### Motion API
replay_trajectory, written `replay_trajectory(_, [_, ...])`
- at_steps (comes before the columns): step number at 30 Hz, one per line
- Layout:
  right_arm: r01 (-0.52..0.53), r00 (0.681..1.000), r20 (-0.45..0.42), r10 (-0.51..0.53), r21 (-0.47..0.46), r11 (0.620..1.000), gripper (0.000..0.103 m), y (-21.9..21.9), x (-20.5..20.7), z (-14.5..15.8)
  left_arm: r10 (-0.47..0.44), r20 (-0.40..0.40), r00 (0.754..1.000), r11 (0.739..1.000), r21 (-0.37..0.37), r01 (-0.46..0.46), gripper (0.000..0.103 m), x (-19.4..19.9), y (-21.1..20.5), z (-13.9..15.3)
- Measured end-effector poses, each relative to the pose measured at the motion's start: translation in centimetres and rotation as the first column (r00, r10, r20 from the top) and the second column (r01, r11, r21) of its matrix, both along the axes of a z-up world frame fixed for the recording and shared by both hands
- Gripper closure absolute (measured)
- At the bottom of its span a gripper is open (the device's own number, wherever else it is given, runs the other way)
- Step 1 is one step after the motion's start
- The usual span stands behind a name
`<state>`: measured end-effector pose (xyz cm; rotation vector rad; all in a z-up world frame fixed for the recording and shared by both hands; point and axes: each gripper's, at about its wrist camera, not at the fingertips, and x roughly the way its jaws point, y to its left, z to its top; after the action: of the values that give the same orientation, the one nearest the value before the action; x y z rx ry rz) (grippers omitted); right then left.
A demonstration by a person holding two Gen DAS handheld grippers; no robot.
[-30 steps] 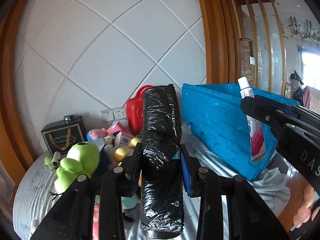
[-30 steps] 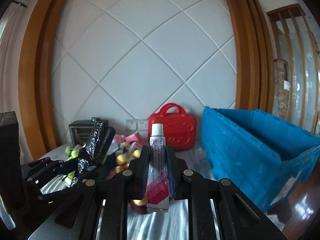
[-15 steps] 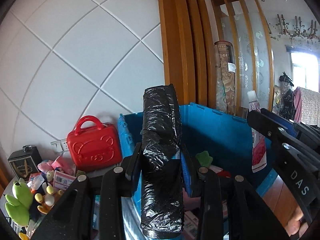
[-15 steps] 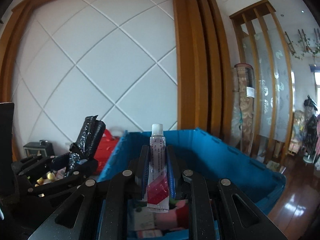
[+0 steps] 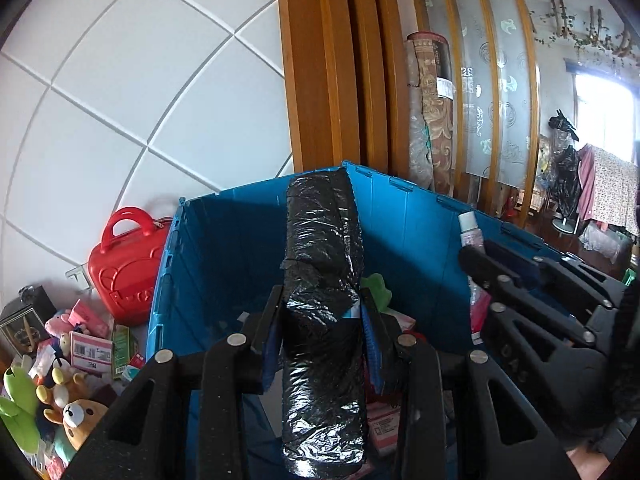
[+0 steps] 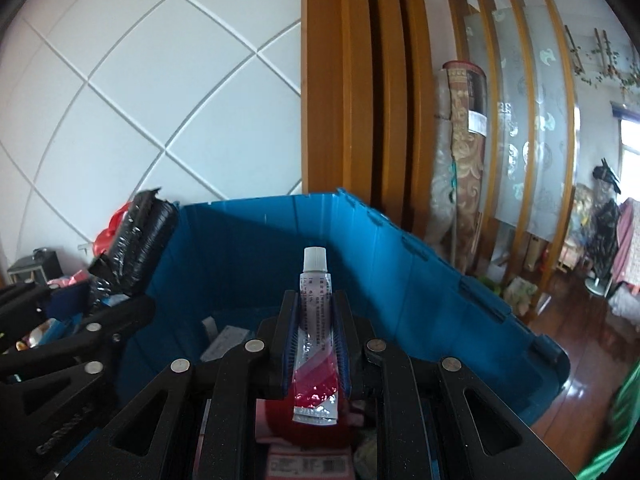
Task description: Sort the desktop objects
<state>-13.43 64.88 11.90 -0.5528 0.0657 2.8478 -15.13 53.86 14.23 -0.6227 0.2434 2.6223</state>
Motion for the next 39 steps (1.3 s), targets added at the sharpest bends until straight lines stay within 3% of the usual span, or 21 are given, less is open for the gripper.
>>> replay_trajectory(8, [0.003,1.000,0.014,-0.003,0.041,0.999,0.083,-0.2,-0.4,-0.9,0.032,0.013,0.999,0.999,0.031,-0.033,0.066,-0.3,-0.9,0.1])
replay_trajectory(9, [0.003,1.000,0.010,-0.003,0.038,0.999,0.081,-0.1,-0.3,-0.8,0.039,0.005,0.999,0.999,0.031,-0.039,0.063,-0.2,-1.0,0.2])
replay_trajectory(11, [0.006,1.000,0.000,-0.006,0.030,1.000,0.073,0.0,-0.1,-0.6,0.055,-0.017,0.998,0.998,0.037,-0.055,0.033,0.1,-1.3,0.5])
replay_trajectory(13, [0.012,1.000,-0.018,-0.011,0.032,0.999,0.040,0.0,0.4,-0.4,0.070,-0.053,0.996,0.996,0.052,-0.067,0.019,0.7,-1.8,0.8])
replay_trajectory(15, [0.016,0.999,-0.036,-0.015,0.043,0.999,0.021,-0.1,0.6,-0.1,0.090,-0.088,0.992,0.995,0.059,-0.085,0.015,1.2,-2.4,1.2])
replay_trajectory(16, [0.018,0.999,-0.045,-0.016,0.046,0.999,0.008,-0.1,0.8,0.0,0.094,-0.092,0.991,0.994,0.064,-0.088,0.009,1.3,-2.7,1.4])
replay_trajectory(17, [0.016,0.998,-0.056,-0.013,0.046,0.999,0.002,-0.2,1.0,0.2,0.100,-0.094,0.990,0.993,0.070,-0.094,0.002,1.4,-3.0,1.6])
replay_trajectory(25, [0.009,0.995,-0.098,-0.001,0.083,0.997,0.000,-2.6,2.1,1.7,0.184,-0.142,0.973,0.978,0.127,-0.167,0.001,2.6,-7.5,2.4])
replay_trajectory(30, [-0.029,0.998,-0.054,0.035,0.094,0.995,0.000,-5.1,2.8,1.9,0.266,-0.171,0.949,0.960,0.136,-0.245,0.001,3.7,-10.1,2.7])
replay_trajectory(39, [-0.040,0.999,0.025,0.039,0.040,0.998,0.000,-7.1,4.3,2.0,0.252,-0.098,0.963,0.963,0.122,-0.239,0.001,4.1,-12.0,2.9])
